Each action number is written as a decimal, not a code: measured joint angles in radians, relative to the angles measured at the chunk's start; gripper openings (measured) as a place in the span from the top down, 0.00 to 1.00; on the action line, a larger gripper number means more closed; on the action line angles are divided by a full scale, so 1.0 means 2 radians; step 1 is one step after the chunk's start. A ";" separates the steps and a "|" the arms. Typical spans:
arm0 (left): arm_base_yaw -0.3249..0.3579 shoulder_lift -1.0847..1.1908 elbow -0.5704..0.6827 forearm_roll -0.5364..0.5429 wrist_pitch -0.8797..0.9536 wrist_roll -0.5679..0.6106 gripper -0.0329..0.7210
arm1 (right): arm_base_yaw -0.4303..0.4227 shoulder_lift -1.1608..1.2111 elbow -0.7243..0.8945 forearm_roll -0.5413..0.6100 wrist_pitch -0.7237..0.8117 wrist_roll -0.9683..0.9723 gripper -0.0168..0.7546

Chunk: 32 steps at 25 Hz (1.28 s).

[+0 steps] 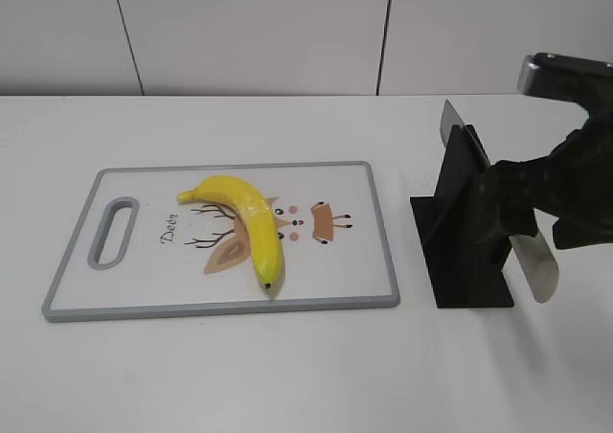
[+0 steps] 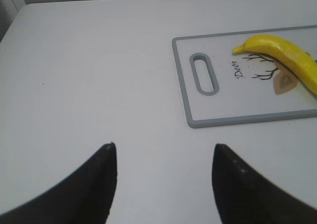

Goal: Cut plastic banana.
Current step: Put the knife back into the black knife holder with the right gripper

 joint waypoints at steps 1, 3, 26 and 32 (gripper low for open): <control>0.000 0.000 0.000 0.000 0.000 0.000 0.20 | 0.000 -0.013 0.000 0.000 0.004 0.000 0.16; 0.000 0.000 0.000 0.000 0.000 0.000 0.20 | 0.000 -0.043 0.000 -0.001 0.016 -0.009 0.15; 0.000 0.000 0.000 0.001 0.000 0.000 0.20 | 0.000 -0.572 0.144 -0.045 0.110 -0.149 0.23; 0.000 0.000 0.000 0.001 0.000 0.000 0.20 | 0.000 -0.644 0.151 -0.051 0.171 -0.149 0.23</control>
